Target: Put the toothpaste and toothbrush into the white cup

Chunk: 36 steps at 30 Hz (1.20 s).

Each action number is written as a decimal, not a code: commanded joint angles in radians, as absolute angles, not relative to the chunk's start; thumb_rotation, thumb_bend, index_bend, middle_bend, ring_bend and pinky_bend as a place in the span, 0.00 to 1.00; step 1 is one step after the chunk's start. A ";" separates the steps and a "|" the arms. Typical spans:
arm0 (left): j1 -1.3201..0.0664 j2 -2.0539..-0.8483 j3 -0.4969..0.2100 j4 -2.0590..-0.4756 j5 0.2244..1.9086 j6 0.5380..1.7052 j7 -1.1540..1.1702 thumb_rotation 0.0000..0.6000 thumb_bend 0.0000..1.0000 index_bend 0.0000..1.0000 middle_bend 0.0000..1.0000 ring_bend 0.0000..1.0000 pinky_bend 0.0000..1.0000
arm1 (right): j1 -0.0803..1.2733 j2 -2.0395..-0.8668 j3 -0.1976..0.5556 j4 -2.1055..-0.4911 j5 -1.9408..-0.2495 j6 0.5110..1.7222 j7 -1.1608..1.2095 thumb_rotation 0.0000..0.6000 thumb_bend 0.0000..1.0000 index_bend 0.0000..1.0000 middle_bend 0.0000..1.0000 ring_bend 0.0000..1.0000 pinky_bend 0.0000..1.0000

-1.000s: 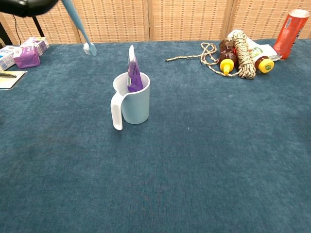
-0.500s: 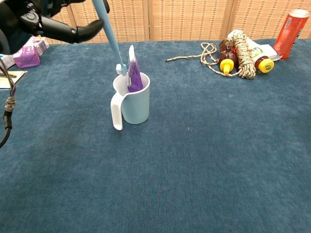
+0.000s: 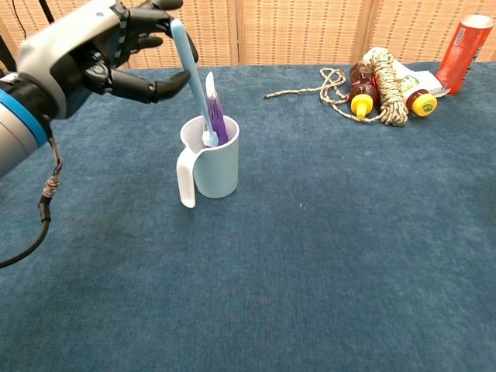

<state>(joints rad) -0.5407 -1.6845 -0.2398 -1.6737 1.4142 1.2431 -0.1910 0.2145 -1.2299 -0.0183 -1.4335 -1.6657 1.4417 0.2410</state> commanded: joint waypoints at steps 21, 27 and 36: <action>-0.455 -1.565 -0.175 -1.656 1.592 1.448 -0.251 1.00 0.37 0.00 0.00 0.00 0.00 | 0.215 -1.229 -0.020 -1.436 -1.670 1.443 0.240 1.00 0.00 0.00 0.00 0.00 0.00; -0.316 -1.291 -0.092 -1.762 1.560 1.512 -0.031 1.00 0.36 0.00 0.00 0.00 0.00 | 0.208 -1.224 -0.018 -1.444 -1.676 1.462 0.230 1.00 0.00 0.00 0.00 0.00 0.00; -0.150 -1.147 0.029 -1.652 1.516 1.572 -0.098 1.00 0.27 0.00 0.00 0.00 0.00 | 0.182 -1.233 0.011 -1.438 -1.660 1.520 0.105 1.00 0.00 0.00 0.00 0.00 0.00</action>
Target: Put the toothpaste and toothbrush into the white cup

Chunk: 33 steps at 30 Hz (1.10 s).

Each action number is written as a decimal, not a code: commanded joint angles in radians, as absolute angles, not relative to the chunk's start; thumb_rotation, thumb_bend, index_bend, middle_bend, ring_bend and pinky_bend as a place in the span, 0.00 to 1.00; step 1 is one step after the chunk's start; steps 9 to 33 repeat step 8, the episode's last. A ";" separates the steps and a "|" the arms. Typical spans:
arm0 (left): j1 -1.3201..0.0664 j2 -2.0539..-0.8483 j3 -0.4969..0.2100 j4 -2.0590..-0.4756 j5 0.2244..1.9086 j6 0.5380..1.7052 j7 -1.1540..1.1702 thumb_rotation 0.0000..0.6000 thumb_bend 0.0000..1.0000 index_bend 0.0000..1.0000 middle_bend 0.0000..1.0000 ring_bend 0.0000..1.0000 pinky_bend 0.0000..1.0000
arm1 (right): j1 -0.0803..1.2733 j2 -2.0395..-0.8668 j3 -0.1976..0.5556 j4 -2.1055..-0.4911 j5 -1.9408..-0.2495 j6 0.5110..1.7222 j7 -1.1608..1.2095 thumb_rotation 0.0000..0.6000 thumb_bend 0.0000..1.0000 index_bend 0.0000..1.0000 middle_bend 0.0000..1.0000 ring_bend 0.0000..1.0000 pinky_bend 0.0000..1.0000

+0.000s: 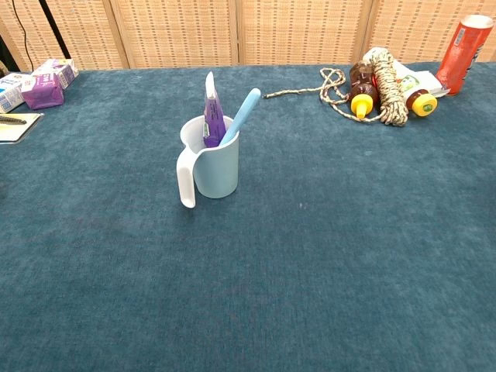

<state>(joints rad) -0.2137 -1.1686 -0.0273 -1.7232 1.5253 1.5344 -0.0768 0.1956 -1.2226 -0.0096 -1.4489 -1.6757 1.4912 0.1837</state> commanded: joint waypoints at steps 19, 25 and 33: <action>-0.077 -1.168 0.058 -1.542 1.522 1.599 -0.217 1.00 0.26 0.00 0.00 0.00 0.00 | 0.150 -1.246 0.044 -1.446 -1.634 1.580 -0.013 1.00 0.00 0.00 0.00 0.00 0.00; -0.077 -1.168 0.058 -1.542 1.522 1.599 -0.217 1.00 0.26 0.00 0.00 0.00 0.00 | 0.150 -1.246 0.044 -1.446 -1.634 1.580 -0.013 1.00 0.00 0.00 0.00 0.00 0.00; -0.077 -1.168 0.058 -1.542 1.522 1.599 -0.217 1.00 0.26 0.00 0.00 0.00 0.00 | 0.150 -1.246 0.044 -1.446 -1.634 1.580 -0.013 1.00 0.00 0.00 0.00 0.00 0.00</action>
